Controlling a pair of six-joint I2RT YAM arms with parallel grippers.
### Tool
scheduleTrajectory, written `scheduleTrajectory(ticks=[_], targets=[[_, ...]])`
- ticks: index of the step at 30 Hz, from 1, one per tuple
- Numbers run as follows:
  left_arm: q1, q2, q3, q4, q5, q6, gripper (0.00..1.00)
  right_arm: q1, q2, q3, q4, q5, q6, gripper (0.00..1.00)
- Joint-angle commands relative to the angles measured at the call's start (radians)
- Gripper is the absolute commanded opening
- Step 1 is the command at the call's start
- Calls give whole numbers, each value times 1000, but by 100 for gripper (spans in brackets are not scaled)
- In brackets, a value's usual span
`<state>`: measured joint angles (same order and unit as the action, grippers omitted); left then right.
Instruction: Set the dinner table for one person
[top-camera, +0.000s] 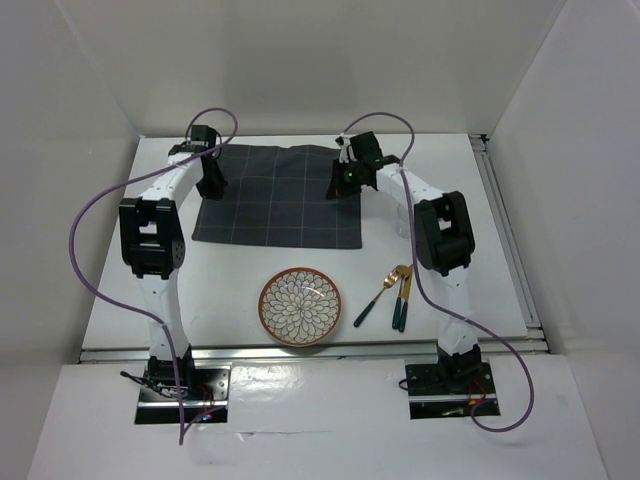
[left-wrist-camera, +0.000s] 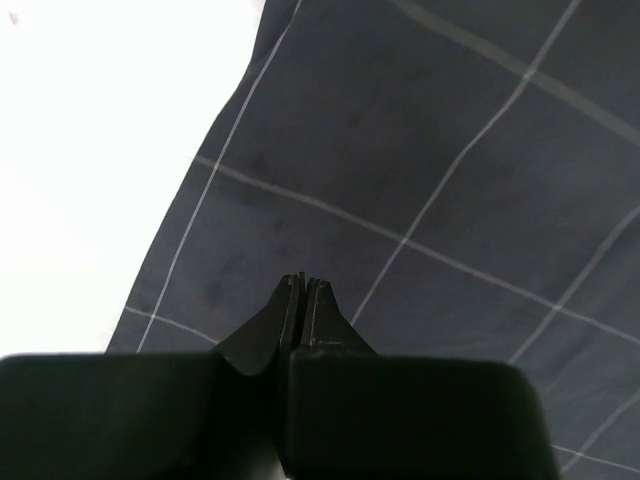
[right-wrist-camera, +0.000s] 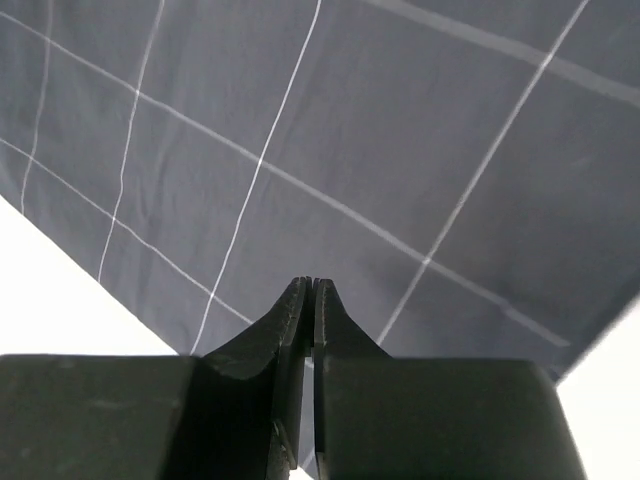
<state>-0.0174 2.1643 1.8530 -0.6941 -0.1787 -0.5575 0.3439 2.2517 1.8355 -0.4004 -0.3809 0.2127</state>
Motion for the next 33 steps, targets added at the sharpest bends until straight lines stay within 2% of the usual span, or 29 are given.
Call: scheduleTrajectory(ticks=[1, 7, 21, 27, 33], targets=[[10, 11, -41, 8, -7, -30, 0, 18, -23, -8, 23, 62, 56, 0], [10, 31, -118, 8, 27, -39, 0, 29, 0, -94, -2, 126, 129, 0], [0, 0, -244, 16, 77, -48, 0, 29, -96, -289, -8, 251, 157, 0], [-76, -72, -385, 16, 65, -87, 0, 20, -191, -404, -8, 307, 139, 0], [-153, -152, -485, 27, 44, -97, 0, 10, -274, -524, -6, 297, 129, 0]])
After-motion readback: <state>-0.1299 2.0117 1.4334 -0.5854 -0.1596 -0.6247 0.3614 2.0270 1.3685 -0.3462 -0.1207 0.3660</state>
